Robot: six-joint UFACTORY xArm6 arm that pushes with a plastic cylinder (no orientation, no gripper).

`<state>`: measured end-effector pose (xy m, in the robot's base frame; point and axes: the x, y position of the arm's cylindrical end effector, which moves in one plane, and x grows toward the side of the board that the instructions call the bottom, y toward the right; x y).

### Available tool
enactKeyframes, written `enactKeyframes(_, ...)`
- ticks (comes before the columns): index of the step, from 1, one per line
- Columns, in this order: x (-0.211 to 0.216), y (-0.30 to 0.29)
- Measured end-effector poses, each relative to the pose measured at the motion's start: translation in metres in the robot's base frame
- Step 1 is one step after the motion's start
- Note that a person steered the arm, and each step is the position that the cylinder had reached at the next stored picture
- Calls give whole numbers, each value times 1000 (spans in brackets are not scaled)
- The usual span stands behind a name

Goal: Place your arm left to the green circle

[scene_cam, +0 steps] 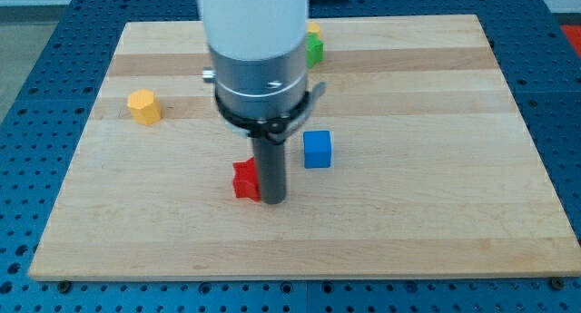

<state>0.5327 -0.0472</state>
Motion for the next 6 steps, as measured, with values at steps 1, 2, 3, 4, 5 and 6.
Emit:
enactKeyframes(1,6,-25)
enactKeyframes(2,12,-37)
enactKeyframes(3,12,-80)
enactKeyframes(4,-12,-113)
enactKeyframes(5,-81,-114)
enactKeyframes(6,-159,-93)
